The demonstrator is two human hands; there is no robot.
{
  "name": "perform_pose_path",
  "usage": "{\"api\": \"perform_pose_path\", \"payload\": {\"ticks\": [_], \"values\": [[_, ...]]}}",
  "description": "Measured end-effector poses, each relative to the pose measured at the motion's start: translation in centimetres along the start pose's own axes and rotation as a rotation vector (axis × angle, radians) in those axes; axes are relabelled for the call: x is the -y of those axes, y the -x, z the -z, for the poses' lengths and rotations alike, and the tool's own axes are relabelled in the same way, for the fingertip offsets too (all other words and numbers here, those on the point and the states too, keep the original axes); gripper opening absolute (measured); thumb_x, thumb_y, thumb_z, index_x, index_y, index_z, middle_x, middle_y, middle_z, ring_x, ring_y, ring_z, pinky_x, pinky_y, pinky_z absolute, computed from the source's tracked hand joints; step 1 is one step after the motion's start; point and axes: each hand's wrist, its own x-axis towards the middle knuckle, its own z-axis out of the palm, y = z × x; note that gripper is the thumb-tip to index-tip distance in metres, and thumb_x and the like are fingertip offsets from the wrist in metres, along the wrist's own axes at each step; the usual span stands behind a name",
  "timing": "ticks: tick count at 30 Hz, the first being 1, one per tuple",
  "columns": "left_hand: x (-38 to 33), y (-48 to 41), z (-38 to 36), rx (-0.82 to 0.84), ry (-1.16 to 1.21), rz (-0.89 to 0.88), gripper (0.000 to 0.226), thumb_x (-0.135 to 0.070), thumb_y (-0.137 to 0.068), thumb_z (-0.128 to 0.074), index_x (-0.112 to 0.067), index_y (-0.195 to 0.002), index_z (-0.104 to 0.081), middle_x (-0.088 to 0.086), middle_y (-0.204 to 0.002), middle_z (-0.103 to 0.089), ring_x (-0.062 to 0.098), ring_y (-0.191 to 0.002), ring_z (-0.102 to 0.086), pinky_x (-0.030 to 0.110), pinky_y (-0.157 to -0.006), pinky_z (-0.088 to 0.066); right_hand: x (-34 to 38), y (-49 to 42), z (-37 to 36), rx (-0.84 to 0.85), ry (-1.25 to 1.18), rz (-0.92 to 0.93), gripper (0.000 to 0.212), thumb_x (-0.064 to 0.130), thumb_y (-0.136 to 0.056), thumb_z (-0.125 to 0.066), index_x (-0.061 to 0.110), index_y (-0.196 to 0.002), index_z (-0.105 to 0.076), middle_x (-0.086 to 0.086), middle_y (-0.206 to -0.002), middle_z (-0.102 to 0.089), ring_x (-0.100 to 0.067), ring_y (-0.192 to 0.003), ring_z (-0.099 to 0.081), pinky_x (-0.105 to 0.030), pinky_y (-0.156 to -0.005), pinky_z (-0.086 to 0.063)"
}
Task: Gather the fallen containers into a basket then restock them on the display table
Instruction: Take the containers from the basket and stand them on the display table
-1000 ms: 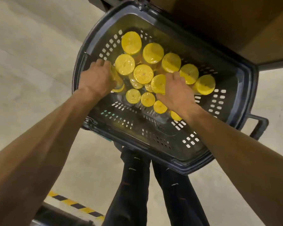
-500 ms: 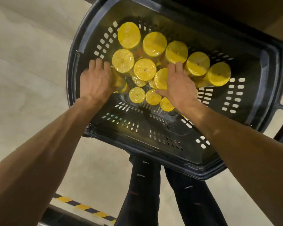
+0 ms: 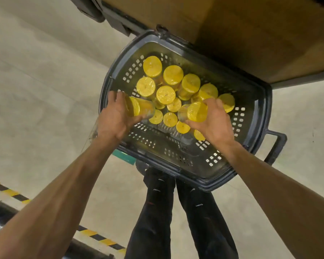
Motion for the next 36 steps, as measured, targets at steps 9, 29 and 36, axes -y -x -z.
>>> {"api": "perform_pose_path", "payload": {"ticks": [9,29,36], "values": [[-4.1,12.1,12.8,-0.131,0.348,-0.039,0.091,-0.084,-0.066,-0.054,-0.016,-0.127,-0.052,0.008,-0.117,-0.055,0.030,-0.099,-0.058,0.037,-0.075,-0.050,6.3,11.8,12.7,-0.071,-0.227,-0.058,0.074,0.070,-0.066,-0.076,0.033,-0.125,-0.050,0.008,-0.121,-0.059,-0.017,-0.107,-0.059,-0.032,-0.079,-0.049],[-11.2,28.1,36.2,-0.430,0.483,-0.342,0.073,-0.062,-0.067,-0.079,-0.026,-0.127,-0.054,-0.005,-0.120,-0.062,0.019,-0.106,-0.060,0.042,-0.088,-0.053,16.8,34.4,31.9,-0.680,-0.521,0.009,0.073,0.056,-0.065,-0.081,0.032,-0.128,-0.053,0.008,-0.123,-0.059,-0.017,-0.109,-0.057,-0.045,-0.088,-0.053],[-15.7,31.9,39.1,-0.488,0.495,-0.572,0.071,-0.062,-0.072,-0.074,-0.025,-0.129,-0.053,-0.011,-0.121,-0.057,0.008,-0.107,-0.054,0.039,-0.089,-0.053,14.6,40.7,36.3,-0.860,-0.645,0.003,0.073,0.050,-0.066,-0.084,0.035,-0.130,-0.052,0.012,-0.122,-0.058,-0.012,-0.107,-0.058,-0.036,-0.086,-0.054]]}}
